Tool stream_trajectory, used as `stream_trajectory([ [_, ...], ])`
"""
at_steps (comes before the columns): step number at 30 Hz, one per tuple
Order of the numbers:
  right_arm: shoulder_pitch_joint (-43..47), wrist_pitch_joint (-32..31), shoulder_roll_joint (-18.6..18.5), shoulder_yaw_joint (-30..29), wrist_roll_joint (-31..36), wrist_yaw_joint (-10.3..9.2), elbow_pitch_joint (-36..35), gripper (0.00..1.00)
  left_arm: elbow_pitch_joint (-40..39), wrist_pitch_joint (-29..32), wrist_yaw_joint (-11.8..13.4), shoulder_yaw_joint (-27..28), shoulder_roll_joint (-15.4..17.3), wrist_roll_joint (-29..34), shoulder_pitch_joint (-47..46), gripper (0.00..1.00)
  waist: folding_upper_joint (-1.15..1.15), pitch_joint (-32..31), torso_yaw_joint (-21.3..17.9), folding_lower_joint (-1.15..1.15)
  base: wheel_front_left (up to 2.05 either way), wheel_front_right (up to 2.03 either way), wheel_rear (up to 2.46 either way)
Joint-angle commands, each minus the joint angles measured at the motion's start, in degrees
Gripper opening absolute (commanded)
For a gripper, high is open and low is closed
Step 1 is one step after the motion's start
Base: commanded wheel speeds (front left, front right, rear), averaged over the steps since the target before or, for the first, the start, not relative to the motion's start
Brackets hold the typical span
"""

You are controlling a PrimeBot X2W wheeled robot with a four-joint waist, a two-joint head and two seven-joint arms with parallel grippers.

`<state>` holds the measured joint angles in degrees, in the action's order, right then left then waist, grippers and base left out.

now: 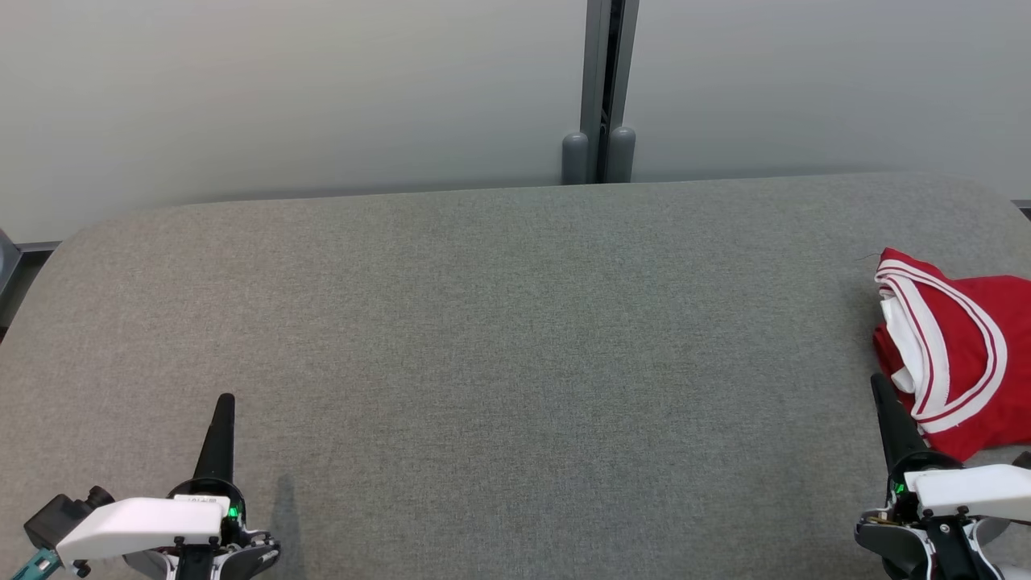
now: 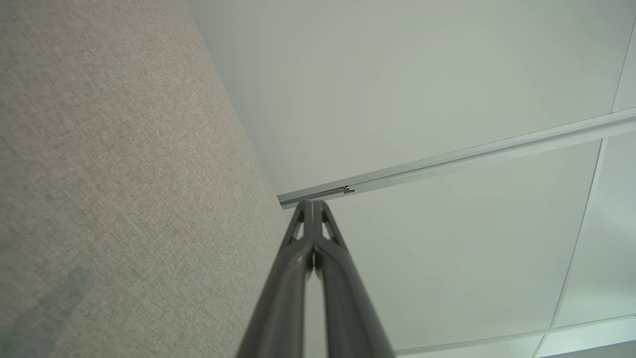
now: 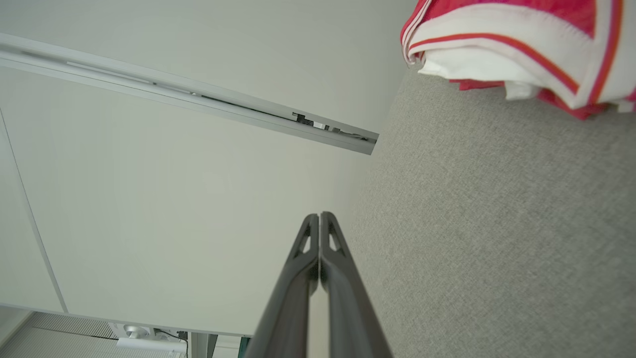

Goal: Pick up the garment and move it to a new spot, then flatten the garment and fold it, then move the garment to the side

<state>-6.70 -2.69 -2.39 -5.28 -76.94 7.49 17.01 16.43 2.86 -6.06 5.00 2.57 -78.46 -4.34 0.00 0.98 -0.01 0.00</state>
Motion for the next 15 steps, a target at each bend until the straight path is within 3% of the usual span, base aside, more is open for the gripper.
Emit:
stream_trajectory([
  [1,0.11,-0.49,-0.56,-0.29,-1.21,0.0,-0.81,0.0,-0.64,0.21,-0.47,0.43,0.35,-0.99,-1.5,0.0,0.0,-0.02,0.0,0.0,0.0,0.0,0.0],
  [15,0.33,-2.17,-0.63,-0.81,-7.86,0.0,-1.89,0.0,-1.53,1.89,-1.05,1.02,0.41,-6.95,-1.83,0.0,0.0,-0.35,0.0,0.0,0.0,0.0,0.0],
])
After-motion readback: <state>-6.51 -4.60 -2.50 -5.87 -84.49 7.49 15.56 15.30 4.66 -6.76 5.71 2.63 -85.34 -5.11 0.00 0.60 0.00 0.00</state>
